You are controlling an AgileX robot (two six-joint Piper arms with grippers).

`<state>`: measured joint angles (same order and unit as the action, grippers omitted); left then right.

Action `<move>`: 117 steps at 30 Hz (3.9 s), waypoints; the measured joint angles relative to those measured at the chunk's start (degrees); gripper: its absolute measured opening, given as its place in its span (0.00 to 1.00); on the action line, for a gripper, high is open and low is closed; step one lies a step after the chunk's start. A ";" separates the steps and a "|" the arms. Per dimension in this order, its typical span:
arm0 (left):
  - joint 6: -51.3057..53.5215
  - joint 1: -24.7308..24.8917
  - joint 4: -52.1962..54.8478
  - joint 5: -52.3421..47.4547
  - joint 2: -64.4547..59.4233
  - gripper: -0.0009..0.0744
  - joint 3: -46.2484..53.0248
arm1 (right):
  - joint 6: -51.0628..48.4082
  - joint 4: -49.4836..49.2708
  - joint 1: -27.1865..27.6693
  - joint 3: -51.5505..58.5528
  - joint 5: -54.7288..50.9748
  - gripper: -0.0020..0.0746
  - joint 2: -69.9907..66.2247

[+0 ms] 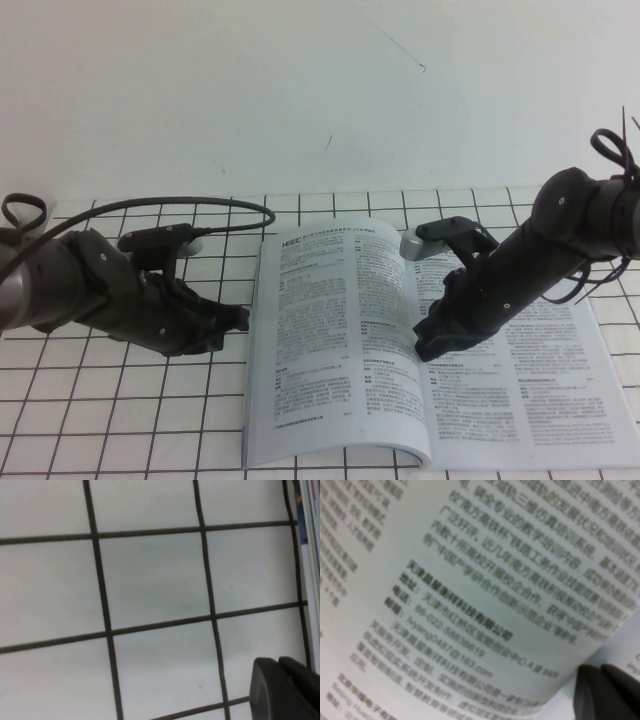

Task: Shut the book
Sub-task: 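Close the open booklet and leave it lying on the table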

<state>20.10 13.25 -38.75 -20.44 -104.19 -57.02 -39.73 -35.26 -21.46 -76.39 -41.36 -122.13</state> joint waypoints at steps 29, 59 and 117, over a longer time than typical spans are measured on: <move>4.71 9.24 -16.78 0.71 0.73 0.01 -0.03 | -3.24 -5.47 0.60 0.22 -0.24 0.02 -0.57; 42.46 9.77 -58.45 -17.93 4.76 0.01 -1.06 | 14.57 23.00 0.78 2.25 -1.79 0.02 18.31; -10.48 0.10 29.98 10.75 83.19 0.01 38.08 | 21.04 32.49 6.84 57.15 10.41 0.02 105.56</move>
<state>9.62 13.35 -8.77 -9.68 -21.01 -18.94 -18.69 -2.76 -14.63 -19.24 -30.95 -16.58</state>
